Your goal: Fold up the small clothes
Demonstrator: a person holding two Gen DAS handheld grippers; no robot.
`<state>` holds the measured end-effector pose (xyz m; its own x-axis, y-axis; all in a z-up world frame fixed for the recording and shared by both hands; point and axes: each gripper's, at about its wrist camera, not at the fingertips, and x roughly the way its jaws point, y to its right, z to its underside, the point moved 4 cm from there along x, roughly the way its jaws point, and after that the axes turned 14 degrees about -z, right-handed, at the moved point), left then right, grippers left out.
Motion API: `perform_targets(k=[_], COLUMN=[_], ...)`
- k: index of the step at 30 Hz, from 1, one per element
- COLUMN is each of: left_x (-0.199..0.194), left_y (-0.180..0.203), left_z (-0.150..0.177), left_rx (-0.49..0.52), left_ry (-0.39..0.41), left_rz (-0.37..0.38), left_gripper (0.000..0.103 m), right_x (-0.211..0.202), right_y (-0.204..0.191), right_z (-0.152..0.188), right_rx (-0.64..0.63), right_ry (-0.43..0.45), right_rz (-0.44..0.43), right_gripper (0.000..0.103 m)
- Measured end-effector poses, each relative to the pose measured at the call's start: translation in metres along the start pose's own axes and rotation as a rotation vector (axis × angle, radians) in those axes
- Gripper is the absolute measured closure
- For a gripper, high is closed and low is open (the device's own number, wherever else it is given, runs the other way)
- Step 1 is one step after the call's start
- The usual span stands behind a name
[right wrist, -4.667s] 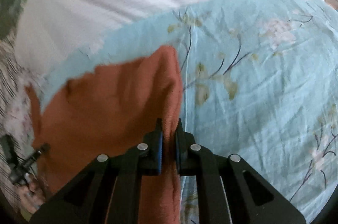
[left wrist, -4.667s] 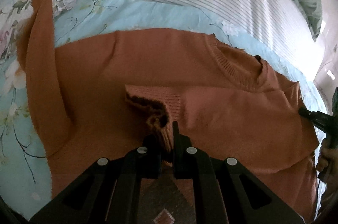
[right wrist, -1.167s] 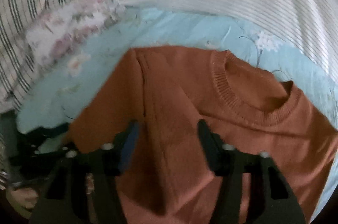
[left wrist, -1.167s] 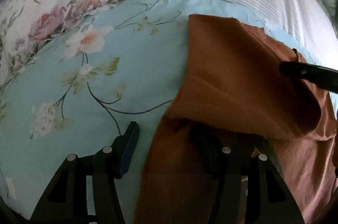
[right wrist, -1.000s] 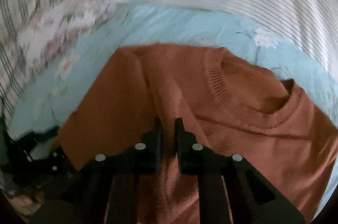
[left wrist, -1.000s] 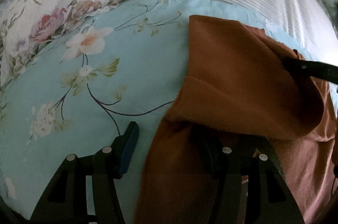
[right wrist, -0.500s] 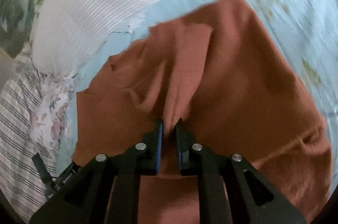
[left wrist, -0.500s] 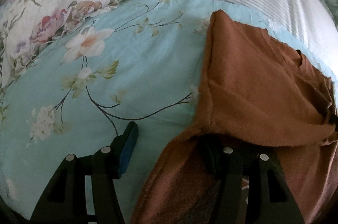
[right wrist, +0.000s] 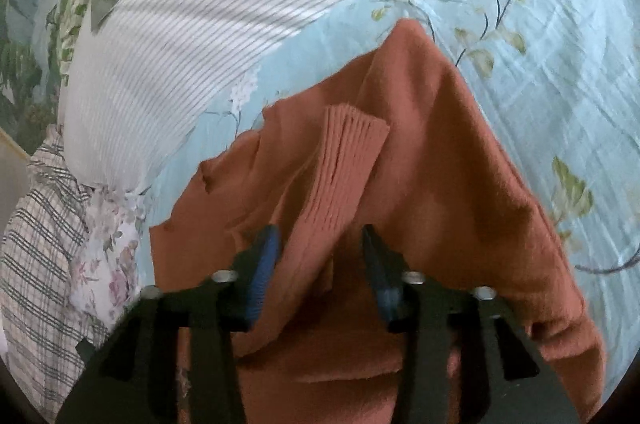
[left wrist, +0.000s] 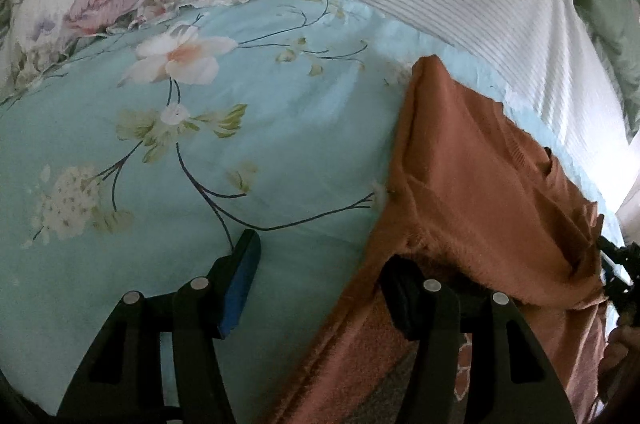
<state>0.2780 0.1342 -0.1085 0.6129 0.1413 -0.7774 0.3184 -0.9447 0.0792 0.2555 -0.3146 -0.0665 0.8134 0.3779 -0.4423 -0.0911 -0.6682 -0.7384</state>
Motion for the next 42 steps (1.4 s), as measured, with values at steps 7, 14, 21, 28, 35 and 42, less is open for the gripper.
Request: perform_targets(k=[7,14,21,28,35,42], left_x=[0.000,-0.037,-0.049,0.029,0.048,0.048], left_y=[0.000,-0.003,0.032,0.082,0.078,0.076], left_z=[0.000,0.007,-0.040,-0.064,-0.059,-0.055], left_rx=[0.004,0.002,0.131,0.230,0.205,0.204], left_ry=[-0.003,-0.002,0.038,-0.092,-0.008,0.015], left_rz=[-0.005,0.042,0.051,0.054,-0.109,-0.134], left_gripper=[0.044,0.045,0.035,0.038,0.038,0.037], right_x=[-0.052,-0.053,0.017,0.021,-0.033,-0.065], right_y=[0.006,-0.020,0.000,0.010,-0.002,0.025], right_z=[0.015,-0.016,-0.036,-0.031,-0.027,0.001], right_rx=[-0.033,-0.165,-0.142,-0.075,-0.155,-0.144], right_ry=[-0.013,-0.005,-0.148,-0.131,-0.001,0.004], right_rz=[0.094,0.069,0.131,0.045,0.016,0.208], right_gripper=[0.093,0.033,0.051,0.096,0.096,0.089])
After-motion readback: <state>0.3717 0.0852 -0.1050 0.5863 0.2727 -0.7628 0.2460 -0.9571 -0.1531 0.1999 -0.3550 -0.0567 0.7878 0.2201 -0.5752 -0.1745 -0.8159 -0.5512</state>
